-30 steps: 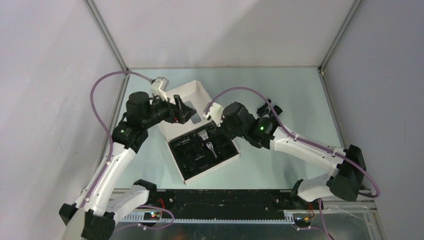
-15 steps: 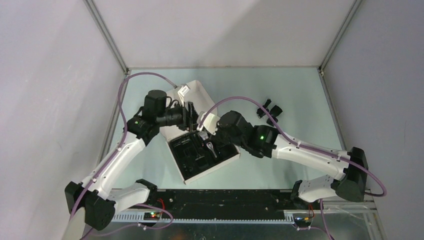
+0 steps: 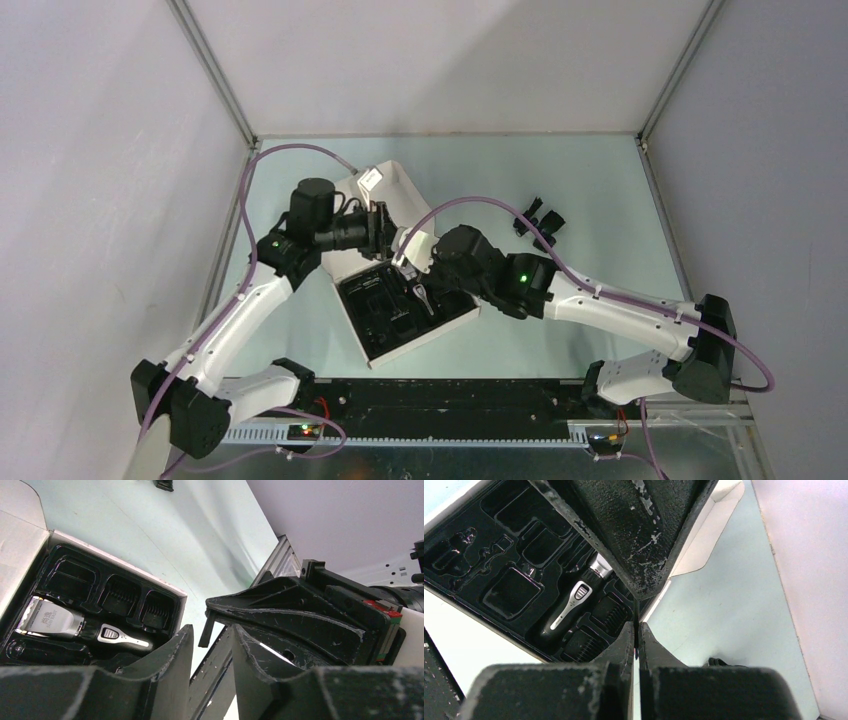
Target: Sort the hair-cutting tools
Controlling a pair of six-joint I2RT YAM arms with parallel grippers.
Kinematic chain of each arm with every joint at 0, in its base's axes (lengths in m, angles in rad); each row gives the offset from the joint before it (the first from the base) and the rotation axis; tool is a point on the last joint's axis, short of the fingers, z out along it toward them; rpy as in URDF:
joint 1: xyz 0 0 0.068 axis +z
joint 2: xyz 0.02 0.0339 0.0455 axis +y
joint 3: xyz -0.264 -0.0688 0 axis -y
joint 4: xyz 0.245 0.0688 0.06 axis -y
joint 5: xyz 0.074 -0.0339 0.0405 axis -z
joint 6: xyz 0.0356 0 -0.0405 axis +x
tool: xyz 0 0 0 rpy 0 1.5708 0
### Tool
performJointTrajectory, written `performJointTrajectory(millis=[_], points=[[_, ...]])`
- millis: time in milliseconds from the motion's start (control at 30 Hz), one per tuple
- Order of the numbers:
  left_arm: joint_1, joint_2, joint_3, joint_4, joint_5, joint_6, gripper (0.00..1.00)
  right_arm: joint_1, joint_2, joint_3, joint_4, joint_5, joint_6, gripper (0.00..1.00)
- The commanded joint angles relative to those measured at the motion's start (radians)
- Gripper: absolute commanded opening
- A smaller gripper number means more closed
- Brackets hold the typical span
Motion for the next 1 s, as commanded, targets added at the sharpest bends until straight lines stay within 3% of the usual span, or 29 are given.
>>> performJointTrajectory(millis=[0,267,433,533,600,667,767,967], points=[[-0.014,0.002,0.020,0.043,0.032,-0.020,0.38,0.009,-0.027,-0.001,0.046,0.017,-0.011,0.00],[-0.020,0.007,0.021,0.036,0.038,-0.019,0.21,0.010,-0.037,-0.015,0.054,0.030,-0.008,0.00],[-0.023,0.009,0.027,0.020,0.041,-0.010,0.16,0.011,-0.040,-0.020,0.061,0.034,-0.007,0.00],[-0.025,0.004,0.032,0.010,0.036,0.003,0.02,0.009,-0.043,-0.020,0.066,0.039,-0.007,0.00],[-0.025,-0.008,0.026,0.019,0.024,0.001,0.00,0.011,-0.045,-0.020,0.071,0.043,0.005,0.00],[-0.025,-0.028,0.011,0.050,0.013,-0.015,0.00,0.009,-0.051,-0.021,0.082,0.046,0.023,0.07],[-0.025,-0.054,-0.023,0.131,-0.020,-0.053,0.00,0.004,-0.071,-0.030,0.117,0.046,0.062,0.34],[-0.025,-0.118,-0.133,0.347,-0.099,-0.217,0.00,-0.063,-0.158,-0.053,0.192,-0.022,0.217,0.69]])
